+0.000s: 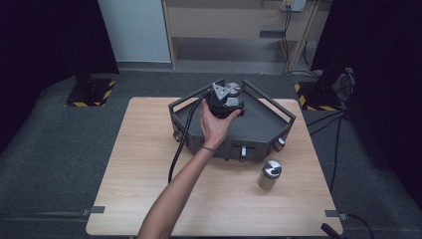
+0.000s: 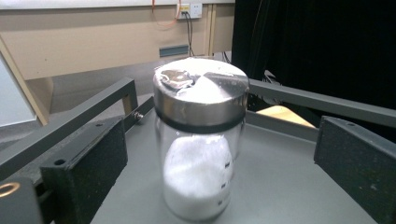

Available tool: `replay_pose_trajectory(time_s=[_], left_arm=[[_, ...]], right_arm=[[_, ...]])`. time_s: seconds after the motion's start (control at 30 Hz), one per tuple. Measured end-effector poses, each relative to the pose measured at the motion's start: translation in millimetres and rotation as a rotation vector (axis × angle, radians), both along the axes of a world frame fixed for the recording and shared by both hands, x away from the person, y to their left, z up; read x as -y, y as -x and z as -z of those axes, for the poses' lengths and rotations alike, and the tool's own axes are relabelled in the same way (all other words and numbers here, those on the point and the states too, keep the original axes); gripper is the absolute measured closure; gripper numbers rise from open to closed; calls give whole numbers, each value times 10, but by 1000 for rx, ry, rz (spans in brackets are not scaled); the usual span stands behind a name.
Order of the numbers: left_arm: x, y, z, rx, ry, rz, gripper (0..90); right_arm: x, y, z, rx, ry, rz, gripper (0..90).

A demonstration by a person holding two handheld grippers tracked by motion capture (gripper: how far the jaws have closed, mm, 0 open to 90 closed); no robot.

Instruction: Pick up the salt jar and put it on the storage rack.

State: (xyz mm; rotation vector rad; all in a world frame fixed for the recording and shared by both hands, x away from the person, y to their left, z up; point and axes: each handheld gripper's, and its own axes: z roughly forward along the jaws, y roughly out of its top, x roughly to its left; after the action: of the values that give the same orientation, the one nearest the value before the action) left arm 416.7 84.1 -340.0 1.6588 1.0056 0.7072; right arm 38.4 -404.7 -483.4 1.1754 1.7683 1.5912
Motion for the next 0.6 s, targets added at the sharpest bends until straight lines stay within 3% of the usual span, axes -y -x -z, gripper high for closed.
replay_pose_trajectory(time_s=[0.37, 0.6], left_arm=[[-175, 320, 1, 35, 16, 7, 18], [-363, 571, -10, 42, 13, 42, 18]], right_arm=[[-56, 28, -29, 11, 12, -18, 46], [-96, 38, -42, 14, 16, -34, 46]])
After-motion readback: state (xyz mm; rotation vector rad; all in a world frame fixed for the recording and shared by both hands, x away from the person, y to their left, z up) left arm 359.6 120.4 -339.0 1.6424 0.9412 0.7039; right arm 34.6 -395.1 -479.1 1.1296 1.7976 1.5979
